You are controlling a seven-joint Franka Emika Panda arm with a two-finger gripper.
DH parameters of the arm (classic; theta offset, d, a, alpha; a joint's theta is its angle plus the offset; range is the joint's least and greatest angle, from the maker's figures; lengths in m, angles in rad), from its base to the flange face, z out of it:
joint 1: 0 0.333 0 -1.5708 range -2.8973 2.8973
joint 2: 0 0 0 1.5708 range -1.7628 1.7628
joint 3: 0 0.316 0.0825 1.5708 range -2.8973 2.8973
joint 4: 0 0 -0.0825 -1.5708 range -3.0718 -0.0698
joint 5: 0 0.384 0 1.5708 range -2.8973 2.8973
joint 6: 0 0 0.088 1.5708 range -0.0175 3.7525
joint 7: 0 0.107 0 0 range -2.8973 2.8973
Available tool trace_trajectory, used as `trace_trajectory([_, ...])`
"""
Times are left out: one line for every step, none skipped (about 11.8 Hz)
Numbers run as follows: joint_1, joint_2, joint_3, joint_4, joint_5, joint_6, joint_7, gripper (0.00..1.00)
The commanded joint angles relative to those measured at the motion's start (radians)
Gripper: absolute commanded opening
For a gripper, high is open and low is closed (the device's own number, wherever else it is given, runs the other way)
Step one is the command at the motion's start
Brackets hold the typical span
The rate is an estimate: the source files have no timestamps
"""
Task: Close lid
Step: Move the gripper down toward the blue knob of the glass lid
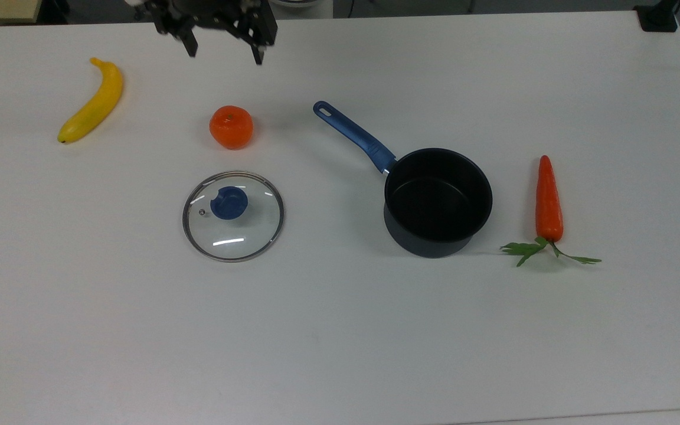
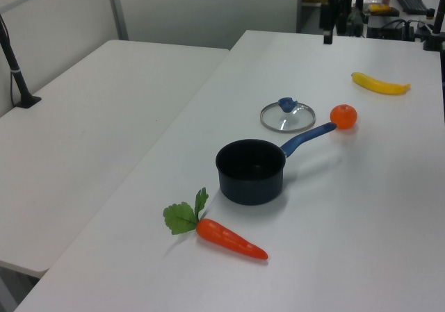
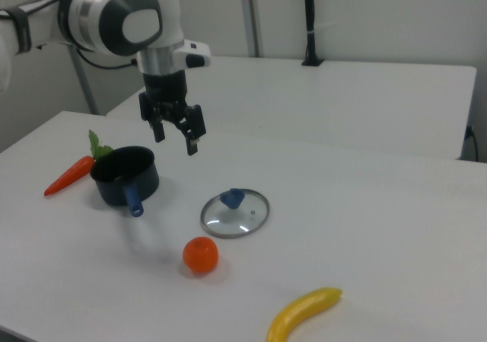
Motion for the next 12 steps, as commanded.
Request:
trace_trajectory([0.003, 0.069, 0.009, 0.020, -0.013, 0.094, -0.005, 1.00])
trace_trajectory([-0.006, 0.078, 0.008, 0.018, -0.006, 0.140, 0.016, 1.00])
trace_trajectory([-0.031, 0.093, 0.003, 0.018, -0.002, 0.178, 0.095, 1.00])
trace_trajectory([-0.045, 0.115, -0.001, 0.018, -0.001, 0.244, 0.190, 1.00])
trace_trajectory([-0.046, 0.138, -0.003, 0.017, -0.002, 0.305, 0.258, 1.00])
trace_trajectory([-0.048, 0.162, -0.003, 0.014, -0.013, 0.333, 0.274, 1.00])
trace_trajectory([-0.048, 0.192, -0.004, 0.014, -0.015, 0.350, 0.280, 1.00])
trace_trajectory([-0.046, 0.212, -0.008, 0.015, -0.016, 0.370, 0.290, 1.00])
trace_trajectory([-0.045, 0.227, -0.011, 0.014, -0.016, 0.393, 0.310, 1.00])
trace_trajectory([-0.042, 0.248, -0.012, 0.015, -0.018, 0.408, 0.335, 1.00])
trace_trajectory([-0.034, 0.268, -0.012, 0.017, -0.028, 0.427, 0.361, 1.00])
trace_trajectory([-0.025, 0.285, -0.011, 0.017, -0.065, 0.434, 0.387, 1.00])
